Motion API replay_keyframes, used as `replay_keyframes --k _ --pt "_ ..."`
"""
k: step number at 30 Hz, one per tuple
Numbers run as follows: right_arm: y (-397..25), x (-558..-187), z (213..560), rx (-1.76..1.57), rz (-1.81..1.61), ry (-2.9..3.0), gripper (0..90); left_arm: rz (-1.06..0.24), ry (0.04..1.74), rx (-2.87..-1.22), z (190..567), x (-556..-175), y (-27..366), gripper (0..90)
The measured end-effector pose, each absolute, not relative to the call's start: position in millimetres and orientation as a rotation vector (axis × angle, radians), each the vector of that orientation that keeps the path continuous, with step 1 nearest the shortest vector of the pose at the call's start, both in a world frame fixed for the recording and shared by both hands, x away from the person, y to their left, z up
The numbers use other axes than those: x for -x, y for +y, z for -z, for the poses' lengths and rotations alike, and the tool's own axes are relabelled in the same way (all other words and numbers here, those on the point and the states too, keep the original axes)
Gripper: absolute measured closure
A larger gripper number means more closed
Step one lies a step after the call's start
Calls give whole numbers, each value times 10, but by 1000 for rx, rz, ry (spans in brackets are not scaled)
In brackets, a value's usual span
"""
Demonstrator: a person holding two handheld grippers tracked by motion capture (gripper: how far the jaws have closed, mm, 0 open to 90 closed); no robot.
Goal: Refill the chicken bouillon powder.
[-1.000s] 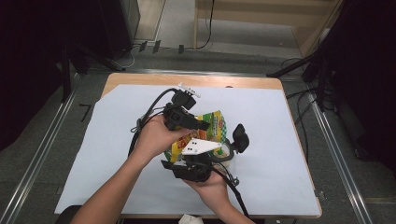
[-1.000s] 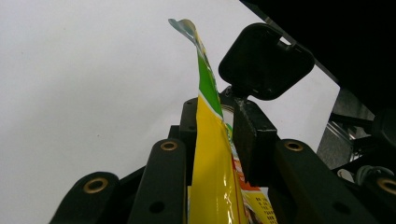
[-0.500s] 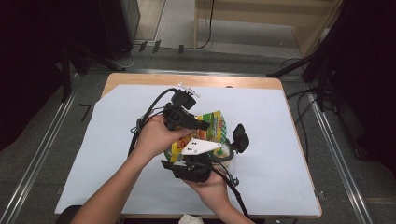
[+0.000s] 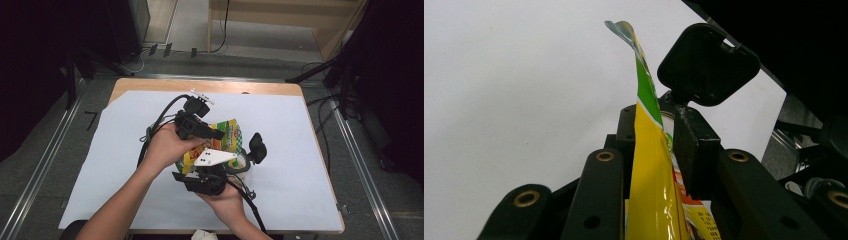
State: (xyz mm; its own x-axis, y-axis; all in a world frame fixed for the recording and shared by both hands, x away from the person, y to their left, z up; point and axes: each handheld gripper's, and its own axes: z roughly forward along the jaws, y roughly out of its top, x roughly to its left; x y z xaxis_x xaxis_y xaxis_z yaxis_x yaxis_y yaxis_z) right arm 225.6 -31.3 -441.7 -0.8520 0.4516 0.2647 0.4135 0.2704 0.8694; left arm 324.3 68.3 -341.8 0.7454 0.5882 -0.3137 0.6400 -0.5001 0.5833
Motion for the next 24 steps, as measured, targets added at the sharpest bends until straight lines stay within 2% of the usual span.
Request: replay_keyframes --k 24 --pt "-307 -2235 4406 -844 -1677 2472 661 100 912 -2244 3411 -3238 673 745"
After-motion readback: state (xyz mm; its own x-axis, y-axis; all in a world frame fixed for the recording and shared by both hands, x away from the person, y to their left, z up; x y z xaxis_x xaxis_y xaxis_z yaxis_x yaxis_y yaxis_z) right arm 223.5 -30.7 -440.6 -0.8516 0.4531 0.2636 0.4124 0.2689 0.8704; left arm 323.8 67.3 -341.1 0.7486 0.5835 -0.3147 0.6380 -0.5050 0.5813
